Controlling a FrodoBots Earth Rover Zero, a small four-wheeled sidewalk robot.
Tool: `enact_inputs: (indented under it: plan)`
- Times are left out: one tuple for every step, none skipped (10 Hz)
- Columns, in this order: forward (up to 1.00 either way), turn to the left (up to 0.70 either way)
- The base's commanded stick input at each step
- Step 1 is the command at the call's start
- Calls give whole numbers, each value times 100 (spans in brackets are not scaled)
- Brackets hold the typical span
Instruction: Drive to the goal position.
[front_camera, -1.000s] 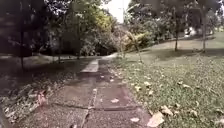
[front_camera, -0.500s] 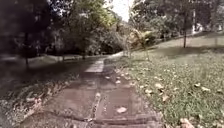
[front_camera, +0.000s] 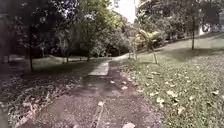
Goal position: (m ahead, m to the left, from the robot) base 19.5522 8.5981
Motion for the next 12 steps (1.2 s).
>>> enact_inputs:
  plan:
    - [50, 0]
    - [50, 0]
    - [50, 0]
    - [50, 0]
    - [50, 0]
    - [50, 0]
    - [50, 0]
    - [50, 0]
    - [50, 0]
    - [50, 0]
    - [50, 0]
    - [50, 0]
